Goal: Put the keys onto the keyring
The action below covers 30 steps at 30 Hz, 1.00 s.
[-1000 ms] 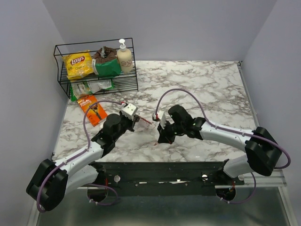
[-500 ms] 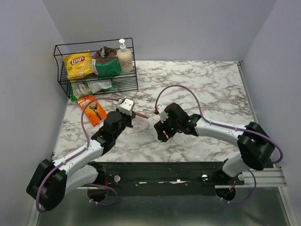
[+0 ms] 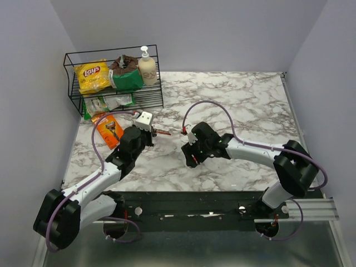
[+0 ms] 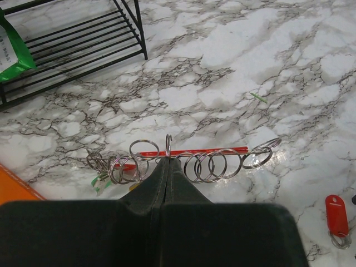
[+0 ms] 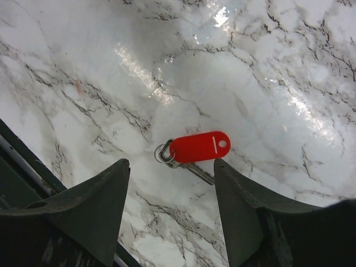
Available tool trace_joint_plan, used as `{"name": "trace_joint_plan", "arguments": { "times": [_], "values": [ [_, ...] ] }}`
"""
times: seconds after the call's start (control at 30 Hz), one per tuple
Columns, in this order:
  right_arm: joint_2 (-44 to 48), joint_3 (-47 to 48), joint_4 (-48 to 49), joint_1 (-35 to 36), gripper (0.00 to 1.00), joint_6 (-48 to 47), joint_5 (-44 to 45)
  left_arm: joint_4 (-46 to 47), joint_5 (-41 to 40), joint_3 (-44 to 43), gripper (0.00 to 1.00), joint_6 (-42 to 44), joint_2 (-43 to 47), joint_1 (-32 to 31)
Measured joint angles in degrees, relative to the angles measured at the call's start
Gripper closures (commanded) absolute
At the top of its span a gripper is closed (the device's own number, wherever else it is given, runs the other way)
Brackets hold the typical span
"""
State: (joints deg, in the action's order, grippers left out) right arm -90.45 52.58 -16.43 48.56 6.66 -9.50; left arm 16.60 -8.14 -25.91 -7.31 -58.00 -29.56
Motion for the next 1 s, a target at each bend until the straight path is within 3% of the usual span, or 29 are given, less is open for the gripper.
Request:
{"name": "trace_joint_plan", "arguments": {
  "times": [0.07,0.3,0.57,1.0],
  "values": [
    [-1.3,1.5,-0.8,-0.5,0.41,2.0,-0.5,-0.1,0.2,0.0,1.00,-0.1,-0.1,0.2],
    [-3.6,3.8,-1.9,-5.2,0.45,12.0,-5.9,-0.5,0.3,0.0,1.00,-0.1,-0.1,0.3],
    [-3.8,3.7,-3.2,-7.7,0.61,19.6,-12.6,-0.9,1.1,0.0,1.00,-0.1,-0.1,0.6],
    [-8.1,2.5,-4.6,-8.1,0.59,23.3,-15.9,-0.9,1.4,0.0,1.00,-0.1,-0.1,0.7]
  ]
}}
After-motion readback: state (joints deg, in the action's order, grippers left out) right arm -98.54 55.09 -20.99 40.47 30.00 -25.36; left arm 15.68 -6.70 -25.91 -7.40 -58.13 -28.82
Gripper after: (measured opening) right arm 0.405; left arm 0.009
